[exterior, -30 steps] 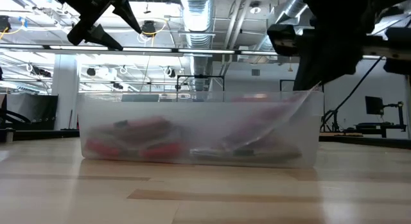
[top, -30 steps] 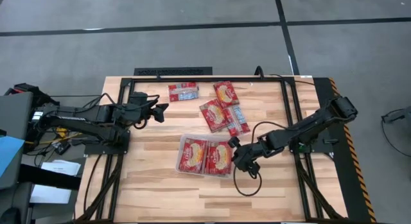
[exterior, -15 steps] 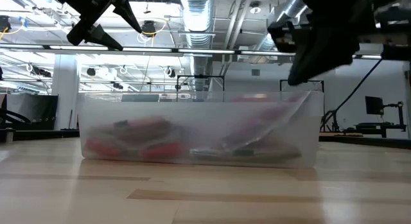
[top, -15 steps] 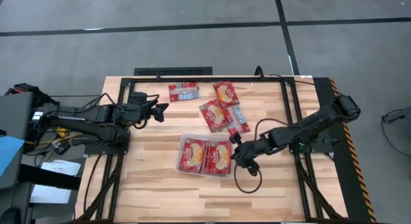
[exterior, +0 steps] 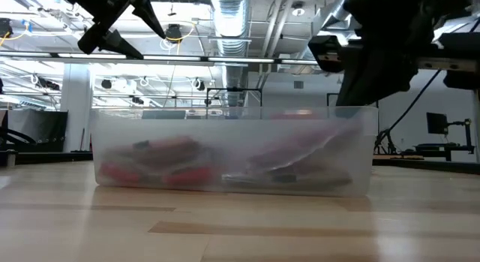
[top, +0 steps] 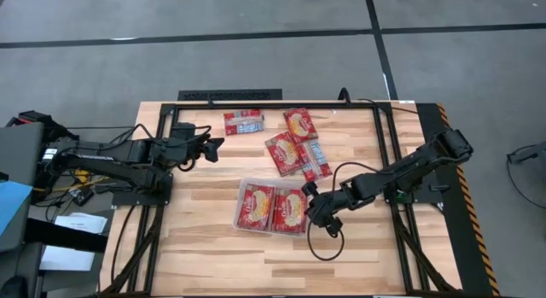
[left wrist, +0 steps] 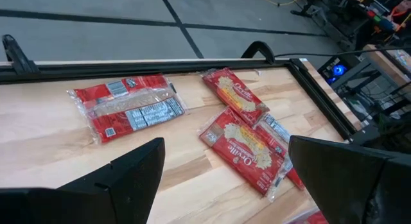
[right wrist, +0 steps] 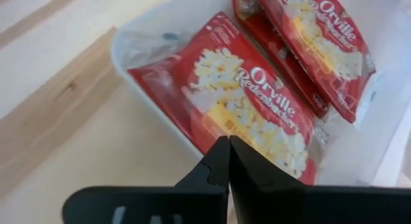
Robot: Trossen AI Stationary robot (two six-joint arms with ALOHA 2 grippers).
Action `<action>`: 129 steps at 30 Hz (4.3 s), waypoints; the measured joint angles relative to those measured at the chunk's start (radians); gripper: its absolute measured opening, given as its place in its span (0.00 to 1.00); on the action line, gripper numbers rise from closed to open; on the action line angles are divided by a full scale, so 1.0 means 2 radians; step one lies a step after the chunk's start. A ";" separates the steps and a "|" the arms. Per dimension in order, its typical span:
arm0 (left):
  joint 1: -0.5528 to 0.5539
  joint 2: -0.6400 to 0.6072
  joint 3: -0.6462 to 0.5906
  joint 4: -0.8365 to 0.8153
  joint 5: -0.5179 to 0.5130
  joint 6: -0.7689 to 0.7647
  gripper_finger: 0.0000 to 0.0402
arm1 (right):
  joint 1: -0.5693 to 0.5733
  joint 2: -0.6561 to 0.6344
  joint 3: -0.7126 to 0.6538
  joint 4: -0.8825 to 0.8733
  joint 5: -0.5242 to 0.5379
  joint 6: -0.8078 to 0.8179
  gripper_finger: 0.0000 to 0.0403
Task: Sort popcorn bags into baskets
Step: Put the red popcorn bag into the transparent bin
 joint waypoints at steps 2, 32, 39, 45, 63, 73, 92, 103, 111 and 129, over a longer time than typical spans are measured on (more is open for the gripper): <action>0.000 0.000 0.000 0.000 0.005 -0.003 0.80 | -0.003 0.000 0.000 0.003 0.002 0.000 0.07; 0.063 0.244 0.000 0.241 0.231 -0.022 0.80 | -0.271 -0.094 0.081 -0.192 0.019 0.407 0.73; 0.111 0.281 0.000 0.284 0.302 -0.022 0.80 | -0.325 0.011 0.068 -0.069 -0.016 0.405 0.73; 0.131 0.292 0.000 0.286 0.315 -0.037 0.80 | -0.344 0.096 0.068 -0.017 -0.055 0.405 0.73; 0.194 0.292 0.000 0.290 0.435 0.039 0.80 | -0.376 0.152 0.134 -0.024 -0.082 0.404 0.73; 0.253 0.301 0.000 0.270 0.460 0.080 0.80 | -0.368 0.209 0.165 -0.051 -0.052 0.408 0.73; 0.246 0.311 0.000 0.271 0.490 0.108 0.80 | -0.332 0.205 0.226 -0.125 -0.053 0.407 0.73; 0.251 0.311 -0.090 0.437 0.498 0.078 0.80 | -0.336 0.205 0.282 -0.208 -0.052 0.387 0.73; 0.250 0.311 -0.167 0.562 0.488 0.014 0.80 | -0.345 0.205 0.265 -0.206 -0.051 0.407 0.73; 0.250 0.311 -0.176 0.550 0.477 0.023 0.80 | -0.375 0.237 0.233 -0.148 -0.051 0.436 0.73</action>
